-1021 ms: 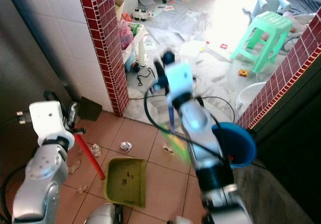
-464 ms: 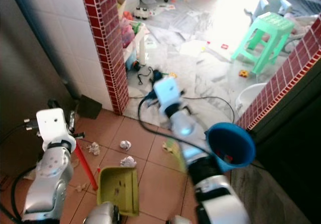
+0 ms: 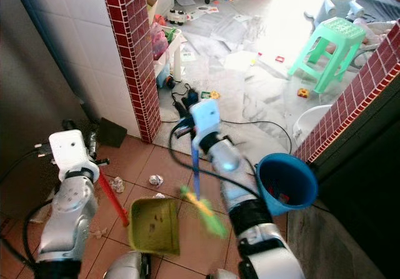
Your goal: Sweep floor
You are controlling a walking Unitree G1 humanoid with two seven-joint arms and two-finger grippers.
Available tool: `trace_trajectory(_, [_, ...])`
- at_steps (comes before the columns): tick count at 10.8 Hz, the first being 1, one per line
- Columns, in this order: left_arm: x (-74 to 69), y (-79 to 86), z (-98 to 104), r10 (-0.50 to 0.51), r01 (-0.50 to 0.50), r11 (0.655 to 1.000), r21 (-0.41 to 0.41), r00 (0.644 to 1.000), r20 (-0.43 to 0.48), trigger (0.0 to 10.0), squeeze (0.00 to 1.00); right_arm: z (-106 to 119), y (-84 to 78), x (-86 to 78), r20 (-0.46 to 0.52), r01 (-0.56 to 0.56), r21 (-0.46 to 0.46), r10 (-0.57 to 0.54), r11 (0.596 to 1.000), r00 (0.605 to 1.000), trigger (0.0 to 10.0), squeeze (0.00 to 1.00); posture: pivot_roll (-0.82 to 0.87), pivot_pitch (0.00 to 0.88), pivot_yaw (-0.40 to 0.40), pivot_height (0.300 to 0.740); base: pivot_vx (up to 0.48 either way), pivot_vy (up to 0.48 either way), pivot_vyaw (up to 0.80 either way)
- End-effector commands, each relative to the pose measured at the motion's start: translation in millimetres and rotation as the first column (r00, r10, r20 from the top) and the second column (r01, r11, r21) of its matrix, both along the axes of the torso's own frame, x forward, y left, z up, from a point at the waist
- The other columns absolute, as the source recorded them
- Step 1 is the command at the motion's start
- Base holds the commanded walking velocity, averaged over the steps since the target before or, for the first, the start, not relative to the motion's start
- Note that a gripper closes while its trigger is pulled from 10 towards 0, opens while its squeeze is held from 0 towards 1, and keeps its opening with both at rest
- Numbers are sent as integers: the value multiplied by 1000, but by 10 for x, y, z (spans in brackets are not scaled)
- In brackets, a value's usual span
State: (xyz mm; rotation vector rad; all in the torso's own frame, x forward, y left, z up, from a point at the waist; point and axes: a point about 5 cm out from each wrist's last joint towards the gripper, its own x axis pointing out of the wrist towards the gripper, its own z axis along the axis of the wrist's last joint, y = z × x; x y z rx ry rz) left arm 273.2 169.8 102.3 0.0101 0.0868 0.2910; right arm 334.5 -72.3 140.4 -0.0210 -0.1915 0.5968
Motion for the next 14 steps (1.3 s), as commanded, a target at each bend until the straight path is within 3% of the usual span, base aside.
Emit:
trace_trajectory(1, [43, -6, 94, 7, -8, 1000, 30, 999, 50, 10000, 0, 146, -22, -6, 14, -65, 41, 64, 997, 998, 10000, 0, -14, 64, -36, 740, 0, 0, 0])
trace_trajectory(3, [70, -14, 90, 4, -5, 1000, 22, 998, 57, 10000, 0, 338, -163, -21, 37, -169, -17, 169, 985, 985, 10000, 0, -30, 56, -32, 740, 0, 0, 0])
trace_trajectory(4, [88, -51, 125, -13, 12, 1000, 14, 997, 71, 10000, 0, 434, -278, 33, 82, -101, -50, 105, 994, 991, 10000, 0, -32, 53, -31, 740, 0, 0, 0])
trace_trajectory(5, [99, -117, 233, -50, 47, 998, 32, 993, 108, 10000, 0, 547, -401, 88, 150, 54, -5, -53, 999, 987, 10000, 0, -27, 46, -29, 740, 0, 0, 0])
trace_trajectory(6, [101, -131, 290, -62, 57, 997, 44, 990, 125, 10000, 0, 576, -430, 89, 161, 101, 21, -103, 995, 982, 10000, 0, -21, 42, -27, 740, 0, 0, 0])
trace_trajectory(10, [149, -94, 429, -85, 78, 996, 52, 984, 158, 10000, 0, 426, -322, -33, 137, 149, 42, -153, 988, 979, 10000, 0, -11, 29, -11, 740, -76, 0, 0])
trace_trajectory(14, [153, -119, 442, -101, 95, 994, 46, 983, 155, 10000, 0, 358, -364, -51, 108, 177, 44, -181, 983, 978, 10000, 0, -13, 30, -6, 740, -316, 0, 0])
